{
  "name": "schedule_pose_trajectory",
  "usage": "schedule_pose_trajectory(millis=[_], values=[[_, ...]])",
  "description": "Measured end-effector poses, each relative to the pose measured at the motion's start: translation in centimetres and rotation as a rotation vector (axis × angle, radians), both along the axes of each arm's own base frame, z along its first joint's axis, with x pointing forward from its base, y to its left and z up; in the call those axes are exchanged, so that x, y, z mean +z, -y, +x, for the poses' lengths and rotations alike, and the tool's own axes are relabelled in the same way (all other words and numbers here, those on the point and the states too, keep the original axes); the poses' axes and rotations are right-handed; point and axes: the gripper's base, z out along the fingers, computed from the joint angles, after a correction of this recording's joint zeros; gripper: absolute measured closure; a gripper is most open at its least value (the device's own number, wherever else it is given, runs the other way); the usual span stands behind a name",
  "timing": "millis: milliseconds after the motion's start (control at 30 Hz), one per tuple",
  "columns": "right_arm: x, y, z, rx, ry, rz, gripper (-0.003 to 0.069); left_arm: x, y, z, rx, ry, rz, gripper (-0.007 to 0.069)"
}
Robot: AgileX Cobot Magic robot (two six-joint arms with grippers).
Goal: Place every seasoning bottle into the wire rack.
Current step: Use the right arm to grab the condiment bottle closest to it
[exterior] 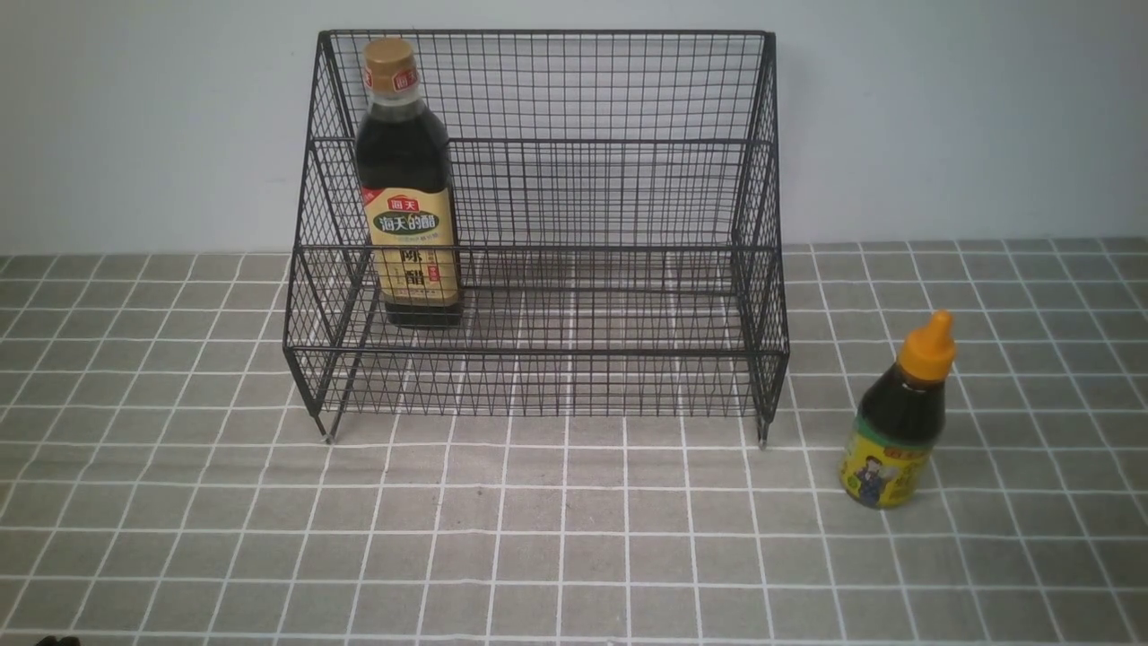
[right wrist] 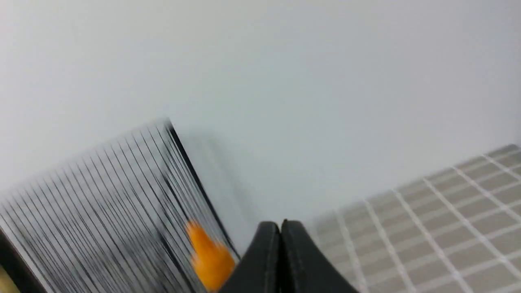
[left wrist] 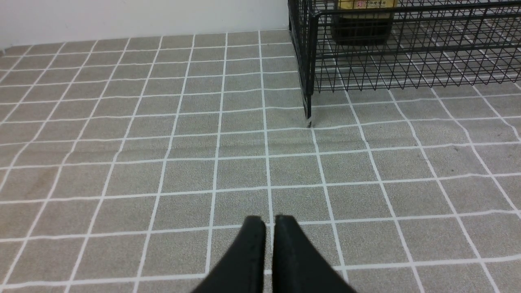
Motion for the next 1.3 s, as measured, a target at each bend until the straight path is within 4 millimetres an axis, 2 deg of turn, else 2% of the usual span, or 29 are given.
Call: schedule_pose_trajectory(millis=[333, 467, 567, 600, 667, 700, 733, 833, 933, 1000, 1067, 1167, 1200, 1233, 1300], values=[[1.4, 0.4, -0.3, 0.005, 0.121, 0.21, 0.0673, 0.0, 0.0, 0.0, 0.001, 0.0, -0.003, 0.061], [6.1, -0.2, -0.1, 0.042, 0.019, 0.104, 0.0673, 0.0, 0.0, 0.0, 0.001, 0.0, -0.003, 0.061], [10.3, -0.6, 1.1, 0.066, -0.169, -0.042, 0.0673, 0.0, 0.0, 0.0, 0.001, 0.0, -0.003, 0.061], [11.8, -0.7, 2.0, 0.085, -0.269, -0.11, 0.0673, 0.0, 0.0, 0.0, 0.001, 0.0, -0.003, 0.061], [13.0, -1.1, 3.9, 0.133, -0.452, -0.2, 0.0673, 0.0, 0.0, 0.0, 0.001, 0.0, -0.003, 0.061], [14.1, -1.5, 5.8, 0.196, -0.61, -0.274, 0.0673, 0.0, 0.0, 0.0, 0.001, 0.0, -0.003, 0.061], [14.2, -1.6, 6.0, 0.207, -0.627, -0.29, 0.0673, 0.0, 0.0, 0.0, 0.001, 0.0, -0.003, 0.061], [15.0, -2.4, 10.3, 0.327, -0.904, -0.346, 0.0662, 0.0, 0.0, 0.0, 0.001, 0.0, -0.003, 0.061], [14.9, -2.9, 13.6, 0.387, -1.033, -0.367, 0.0631, 0.0, 0.0, 0.0, 0.001, 0.0, -0.003, 0.061], [14.5, -3.7, 17.0, 0.443, -1.13, -0.393, 0.0573, 0.0, 0.0, 0.0, 0.001, -0.001, -0.003, 0.061], [14.2, -4.6, 18.9, 0.479, -1.167, -0.419, 0.0523, 0.0, 0.0, 0.0, 0.001, -0.001, -0.003, 0.061], [12.9, -6.4, 22.3, 0.526, -1.245, -0.489, 0.0407, 0.0, 0.0, 0.0, 0.001, -0.001, -0.003, 0.061], [12.1, -7.3, 23.9, 0.53, -1.281, -0.51, 0.0347, 0.0, 0.0, 0.0, 0.001, -0.002, -0.003, 0.061], [11.9, -7.5, 24.3, 0.53, -1.286, -0.515, 0.0337, 0.0, 0.0, 0.0, 0.001, -0.002, -0.003, 0.061], [11.1, -8.4, 26.2, 0.513, -1.31, -0.54, 0.0238, 0.0, 0.0, 0.0, 0.001, -0.003, -0.003, 0.061]])
